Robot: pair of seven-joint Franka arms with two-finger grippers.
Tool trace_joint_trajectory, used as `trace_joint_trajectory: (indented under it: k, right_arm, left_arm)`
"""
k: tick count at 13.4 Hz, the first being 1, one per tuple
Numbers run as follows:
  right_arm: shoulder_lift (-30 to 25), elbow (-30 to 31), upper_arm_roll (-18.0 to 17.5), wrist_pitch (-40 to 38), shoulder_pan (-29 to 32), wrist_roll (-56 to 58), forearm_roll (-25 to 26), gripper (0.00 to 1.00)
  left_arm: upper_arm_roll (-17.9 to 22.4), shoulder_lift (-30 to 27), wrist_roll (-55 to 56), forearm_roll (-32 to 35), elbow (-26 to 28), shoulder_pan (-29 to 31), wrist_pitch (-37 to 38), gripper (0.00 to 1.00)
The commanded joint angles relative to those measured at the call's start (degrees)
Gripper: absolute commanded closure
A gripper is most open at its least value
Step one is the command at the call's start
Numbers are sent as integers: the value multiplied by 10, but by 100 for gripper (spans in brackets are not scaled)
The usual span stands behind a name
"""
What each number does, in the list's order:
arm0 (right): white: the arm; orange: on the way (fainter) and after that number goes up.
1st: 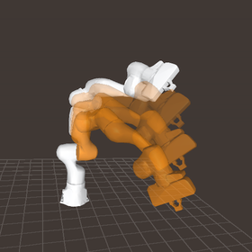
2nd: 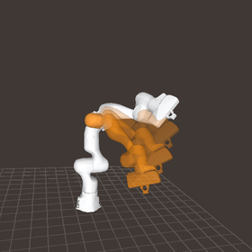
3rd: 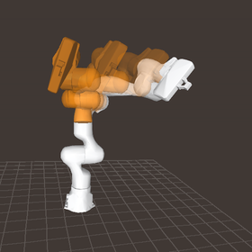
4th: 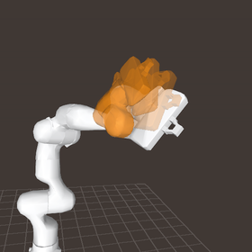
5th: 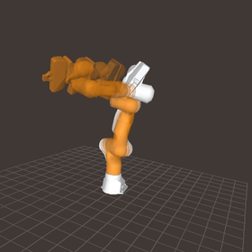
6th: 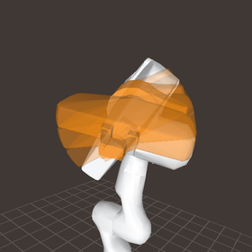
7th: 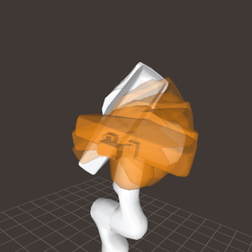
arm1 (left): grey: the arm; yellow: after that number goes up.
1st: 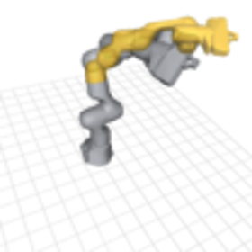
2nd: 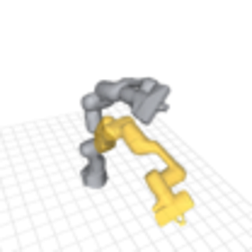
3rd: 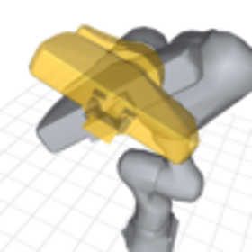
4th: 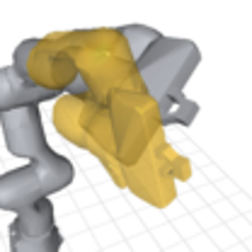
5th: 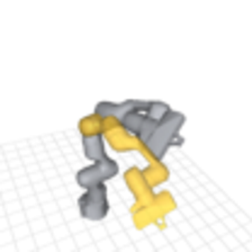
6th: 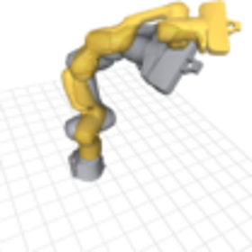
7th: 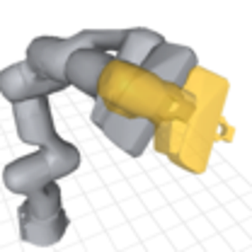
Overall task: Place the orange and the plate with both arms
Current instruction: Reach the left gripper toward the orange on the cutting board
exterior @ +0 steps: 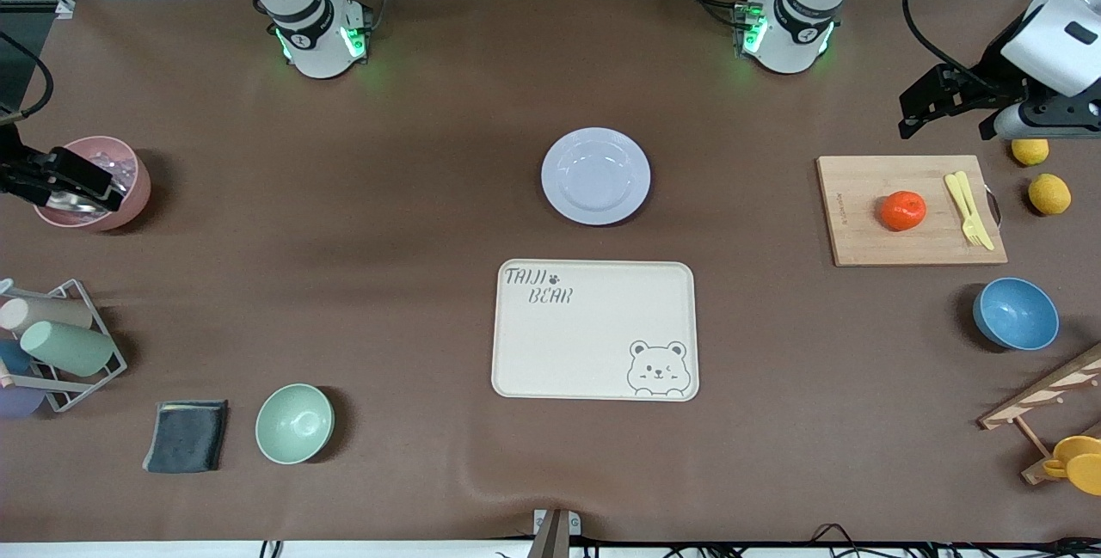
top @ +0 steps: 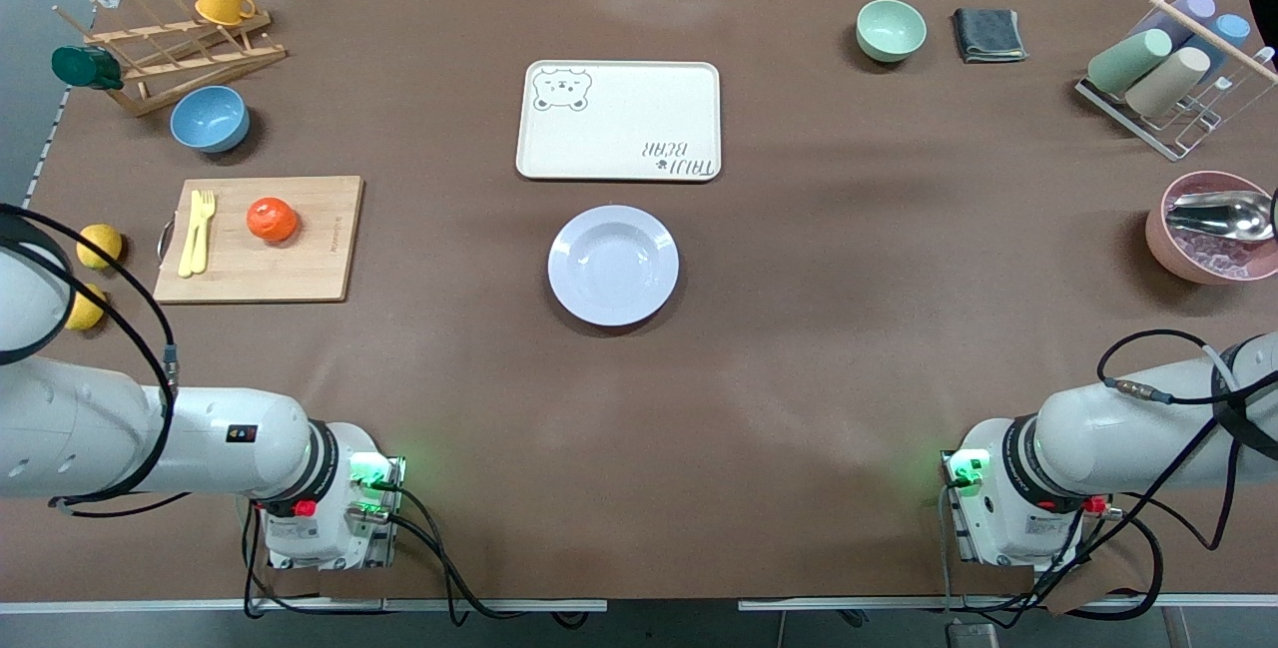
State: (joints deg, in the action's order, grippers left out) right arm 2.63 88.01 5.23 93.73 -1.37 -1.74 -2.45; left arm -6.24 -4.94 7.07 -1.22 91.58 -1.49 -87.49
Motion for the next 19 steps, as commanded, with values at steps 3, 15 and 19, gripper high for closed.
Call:
trace_joint_trajectory:
  k: [3,15,19]
  right_arm:
    - [7,-6,0,1,-12,-10,33,0]
    - [9,-4,-1,-2,-13,-13,23,0]
    - [15,-2,-1,-4,-23,-14,22,0]
  left_arm:
    - [-6,2,9,18,-4,0,10,0]
    - [4,83,28,19,32,75,26,0]
    - [4,96,27,32,115,97,-24,0]
